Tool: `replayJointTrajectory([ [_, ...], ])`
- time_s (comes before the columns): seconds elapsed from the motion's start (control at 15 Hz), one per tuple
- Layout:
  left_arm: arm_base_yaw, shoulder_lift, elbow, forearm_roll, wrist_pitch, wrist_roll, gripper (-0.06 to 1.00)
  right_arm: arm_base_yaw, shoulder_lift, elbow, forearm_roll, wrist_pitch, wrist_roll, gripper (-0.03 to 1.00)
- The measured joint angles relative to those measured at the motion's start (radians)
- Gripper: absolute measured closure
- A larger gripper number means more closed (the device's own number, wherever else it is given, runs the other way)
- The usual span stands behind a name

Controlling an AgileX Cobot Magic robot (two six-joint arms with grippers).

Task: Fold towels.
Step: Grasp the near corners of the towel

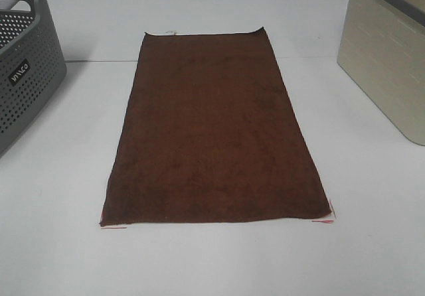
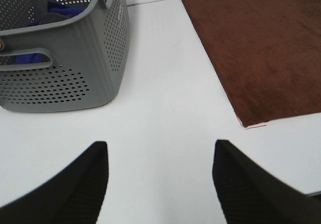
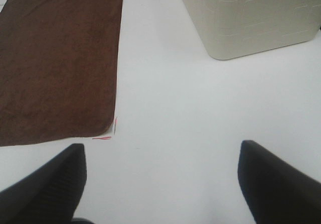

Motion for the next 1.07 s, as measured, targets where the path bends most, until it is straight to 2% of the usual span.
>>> replayJointTrajectory([
  [1.07,0.000,0.000,0.000,0.000,0.000,0.000,0.36,0.000,0.000,0.000,0.000,0.000,0.000,0.19],
])
